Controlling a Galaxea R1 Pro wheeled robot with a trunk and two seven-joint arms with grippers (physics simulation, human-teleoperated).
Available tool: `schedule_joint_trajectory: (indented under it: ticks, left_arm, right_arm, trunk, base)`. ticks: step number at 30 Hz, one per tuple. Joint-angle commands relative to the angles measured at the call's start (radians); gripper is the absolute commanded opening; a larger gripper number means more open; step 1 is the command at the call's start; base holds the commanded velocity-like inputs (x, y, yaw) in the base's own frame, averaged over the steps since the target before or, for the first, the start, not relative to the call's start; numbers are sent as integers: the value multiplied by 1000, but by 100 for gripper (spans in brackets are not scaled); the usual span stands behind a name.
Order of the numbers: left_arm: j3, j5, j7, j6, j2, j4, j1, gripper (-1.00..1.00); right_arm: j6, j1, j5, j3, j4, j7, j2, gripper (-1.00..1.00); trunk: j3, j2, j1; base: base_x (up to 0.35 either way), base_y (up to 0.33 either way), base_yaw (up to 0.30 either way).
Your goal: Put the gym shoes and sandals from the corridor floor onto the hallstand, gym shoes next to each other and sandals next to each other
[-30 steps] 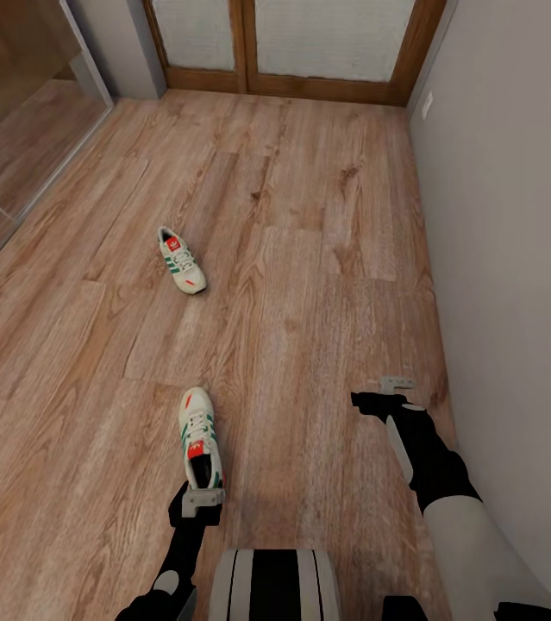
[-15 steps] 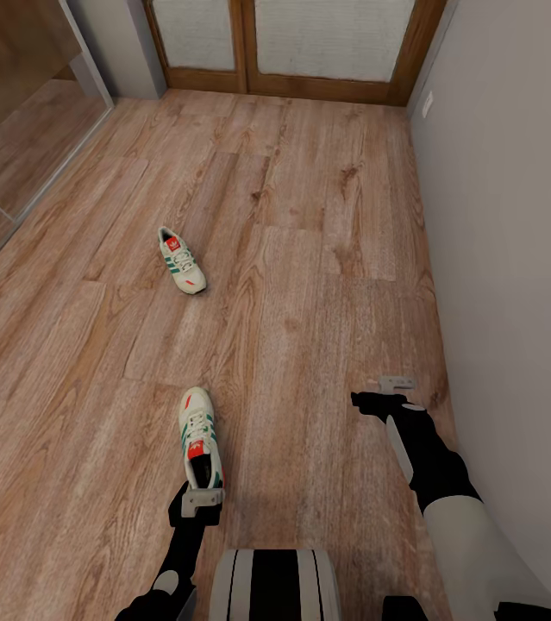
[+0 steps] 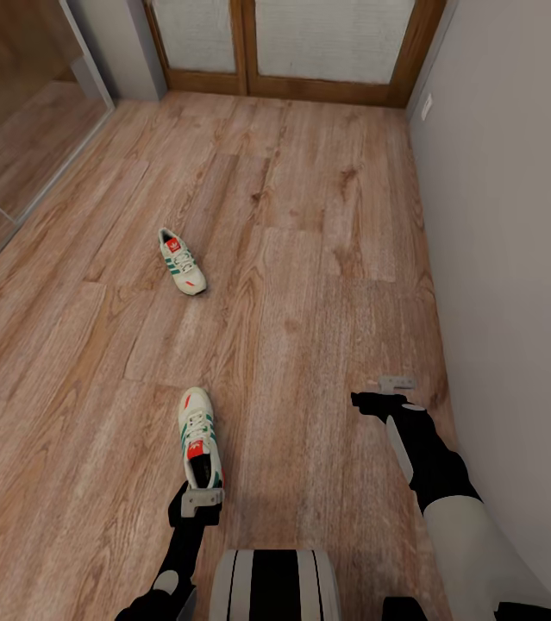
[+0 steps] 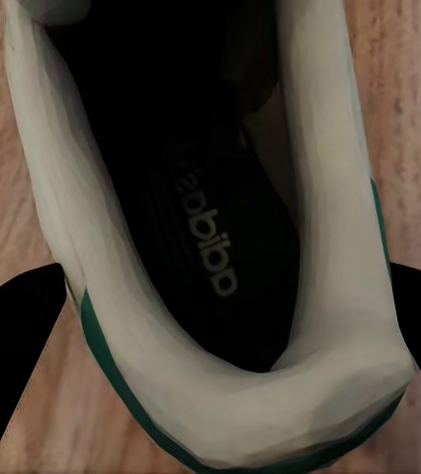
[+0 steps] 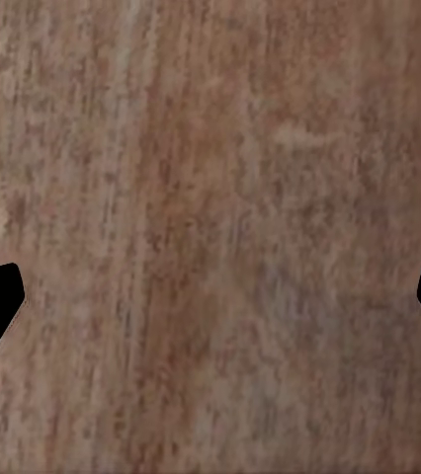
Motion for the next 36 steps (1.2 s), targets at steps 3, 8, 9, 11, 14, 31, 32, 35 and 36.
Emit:
schedule_joint_trajectory:
  ticks: [3, 8, 9, 11, 14, 31, 32, 35, 36]
  left_arm:
    - [1, -10, 9, -2, 0, 1, 0, -100]
    - [1, -10, 9, -2, 0, -2, 0, -100]
    - [1, -10, 10, -2, 0, -4, 0, -100]
    - [1, -10, 11, -1, 0, -9, 0, -100]
    - [2, -10, 11, 11, 0, -54, 0, -100]
    - [-7, -6, 9, 819, -4, -868, 0, -100]
    - [-8, -6, 9, 836, -4, -884, 0, -100]
    - [-8, -6, 8, 901, -5, -923, 0, -100]
    - [-8, -6, 8, 953, -5, -938, 0, -100]
  right_arm:
    - [6, 0, 7, -2, -1, 2, 1, 100]
    - [5, 0, 7, -2, -1, 1, 1, 100]
    - [5, 0, 7, -2, -1, 1, 1, 100]
    - [6, 0, 7, -2, -1, 2, 1, 100]
    - [5, 0, 7, -2, -1, 2, 2, 100]
    - [6, 0, 7, 2, -1, 3, 4, 100]
    - [6, 0, 7, 2, -1, 3, 4, 100]
    - [6, 0, 7, 2, -1, 3, 4, 100]
    - [5, 0, 7, 2, 0, 3, 4, 100]
  trunk:
    - [11, 1, -1]
    - [31, 2, -4]
    - [34, 2, -4]
    - [42, 2, -5]
    - [54, 3, -6]
    - [119, 7, -14]
    - [123, 7, -14]
    - [135, 8, -16]
    - [139, 8, -16]
  base:
    - [0, 0, 0]
    - [0, 0, 0]
    - [0, 0, 0]
    - [0, 0, 0]
    - [0, 0, 0]
    - [0, 0, 0]
    - [0, 0, 0]
    - [0, 0, 0]
    - [0, 0, 0]
